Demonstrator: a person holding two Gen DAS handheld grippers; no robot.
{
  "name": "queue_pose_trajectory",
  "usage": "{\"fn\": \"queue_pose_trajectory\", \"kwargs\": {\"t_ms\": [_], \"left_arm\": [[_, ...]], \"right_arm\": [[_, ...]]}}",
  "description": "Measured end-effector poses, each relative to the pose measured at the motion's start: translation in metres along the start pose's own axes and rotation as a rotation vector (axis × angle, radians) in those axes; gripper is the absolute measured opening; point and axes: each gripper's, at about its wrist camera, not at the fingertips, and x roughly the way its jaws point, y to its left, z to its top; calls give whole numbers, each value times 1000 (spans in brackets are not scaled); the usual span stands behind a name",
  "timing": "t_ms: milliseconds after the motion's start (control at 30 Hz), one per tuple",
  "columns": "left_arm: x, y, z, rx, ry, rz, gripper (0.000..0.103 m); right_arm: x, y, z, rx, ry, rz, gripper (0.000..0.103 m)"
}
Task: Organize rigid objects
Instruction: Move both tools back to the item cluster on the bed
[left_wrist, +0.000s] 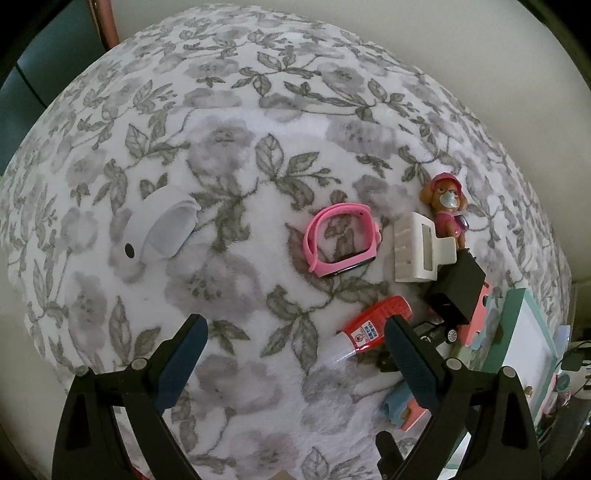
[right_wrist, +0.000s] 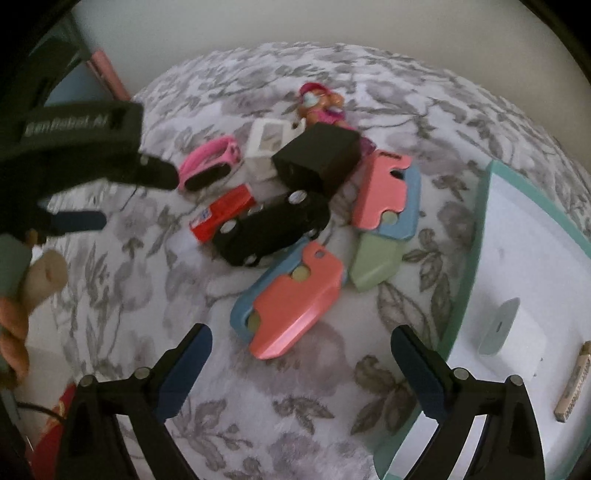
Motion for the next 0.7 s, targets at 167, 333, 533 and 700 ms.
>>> {"fn": "queue_pose_trajectory", "kwargs": {"t_ms": [167,333,533,700], "left_arm": [[1,-1,0,8,10,-6,97],[4,-2,0,10,23,-6,97],[14,-4,-2,25,46,0,97],[23,-2,0,27,64,2,97]], "right_arm": [[6,5,-7,-54,25,0,92],[13,9,-12,-98,16,-50,89],[19,10,-8,-113,-43,-69,87],[24,2,8,-115,-73,-58,87]]}}
